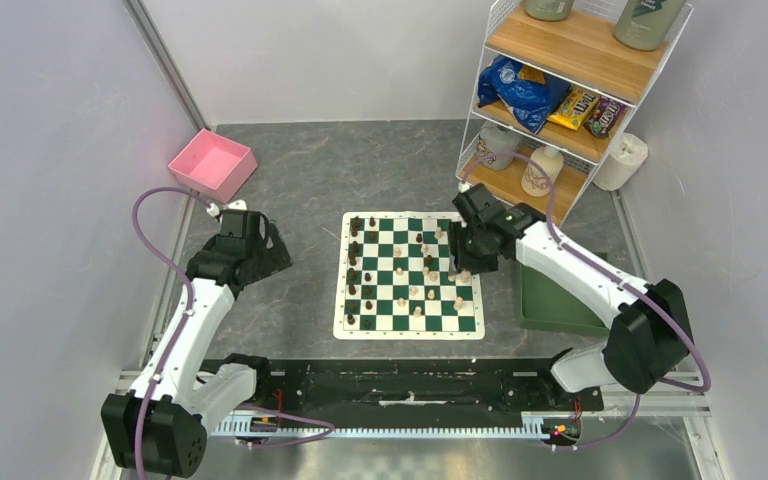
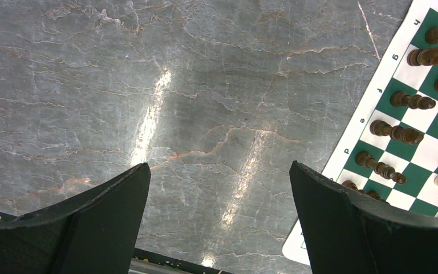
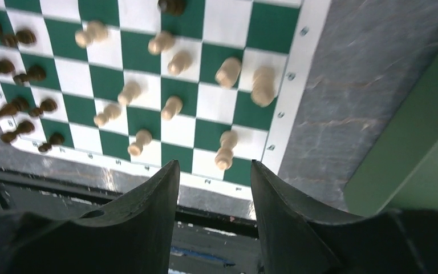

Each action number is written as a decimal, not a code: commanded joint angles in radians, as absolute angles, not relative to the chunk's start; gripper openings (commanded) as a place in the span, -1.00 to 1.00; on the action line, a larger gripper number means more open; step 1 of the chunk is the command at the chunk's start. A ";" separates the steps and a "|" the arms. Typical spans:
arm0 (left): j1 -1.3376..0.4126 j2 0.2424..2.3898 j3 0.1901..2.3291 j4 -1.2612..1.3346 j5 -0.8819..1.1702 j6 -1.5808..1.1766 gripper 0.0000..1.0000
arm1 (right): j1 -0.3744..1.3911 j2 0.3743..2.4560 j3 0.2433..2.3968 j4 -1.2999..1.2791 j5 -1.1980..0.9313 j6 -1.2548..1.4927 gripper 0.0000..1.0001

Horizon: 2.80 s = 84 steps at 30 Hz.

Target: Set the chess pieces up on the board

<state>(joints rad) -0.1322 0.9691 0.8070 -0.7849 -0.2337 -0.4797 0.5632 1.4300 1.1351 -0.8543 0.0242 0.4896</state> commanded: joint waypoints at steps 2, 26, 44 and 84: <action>-0.131 0.969 0.848 -0.784 -0.232 -0.461 0.99 | 0.652 1.430 1.045 -0.839 0.031 0.596 0.13; -0.130 0.969 0.848 -0.784 -0.232 -0.461 0.99 | 0.683 1.559 1.034 -0.813 0.080 0.607 -0.44; -0.130 0.971 0.848 -0.784 -0.231 -0.460 0.99 | 0.646 1.453 1.390 -1.026 0.118 0.484 -0.77; -0.130 0.971 0.847 -0.785 -0.241 -0.462 0.99 | 0.382 1.778 1.321 -0.838 -0.085 0.388 -0.76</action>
<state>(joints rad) -0.1322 0.9733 0.8070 -0.7849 -0.2333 -0.4797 0.3885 1.7683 1.3262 -0.8616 -0.0750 0.4095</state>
